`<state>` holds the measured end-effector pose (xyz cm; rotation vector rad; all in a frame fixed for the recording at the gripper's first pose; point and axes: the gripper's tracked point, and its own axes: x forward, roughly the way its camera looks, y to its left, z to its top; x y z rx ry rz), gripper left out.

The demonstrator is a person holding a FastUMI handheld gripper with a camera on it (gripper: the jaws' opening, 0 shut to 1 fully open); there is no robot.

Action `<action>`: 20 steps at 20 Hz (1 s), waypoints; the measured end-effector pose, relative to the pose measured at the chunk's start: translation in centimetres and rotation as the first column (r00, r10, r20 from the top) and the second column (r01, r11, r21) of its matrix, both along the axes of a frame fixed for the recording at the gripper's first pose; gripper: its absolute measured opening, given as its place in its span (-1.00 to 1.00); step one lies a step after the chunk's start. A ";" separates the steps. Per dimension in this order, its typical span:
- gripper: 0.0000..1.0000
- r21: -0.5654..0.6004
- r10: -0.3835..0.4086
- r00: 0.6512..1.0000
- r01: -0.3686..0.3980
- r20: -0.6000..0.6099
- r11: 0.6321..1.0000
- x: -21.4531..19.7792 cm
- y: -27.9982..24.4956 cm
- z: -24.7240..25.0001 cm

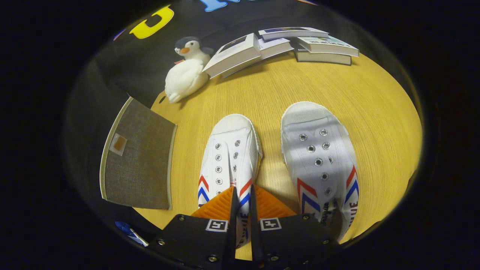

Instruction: Open the storage box then place both shoes into the box .Put the left shoe in first, then the right shoe, with the right side of both shoes facing outward in a uniform manner.

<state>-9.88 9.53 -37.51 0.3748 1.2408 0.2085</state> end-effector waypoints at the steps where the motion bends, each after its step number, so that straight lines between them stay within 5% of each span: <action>1: -0.66 0.014 -0.049 0.999 0.049 0.011 0.999 0.7 0.0 -0.1; 2: -0.99 0.009 -0.048 0.999 0.048 -0.005 0.999 0.3 0.1 -0.1; 8: -1.00 0.136 -0.143 0.989 0.147 -0.034 0.980 0.5 1.0 3.6; 20: -1.00 0.261 -0.138 0.989 0.119 0.057 0.958 4.6 6.8 14.3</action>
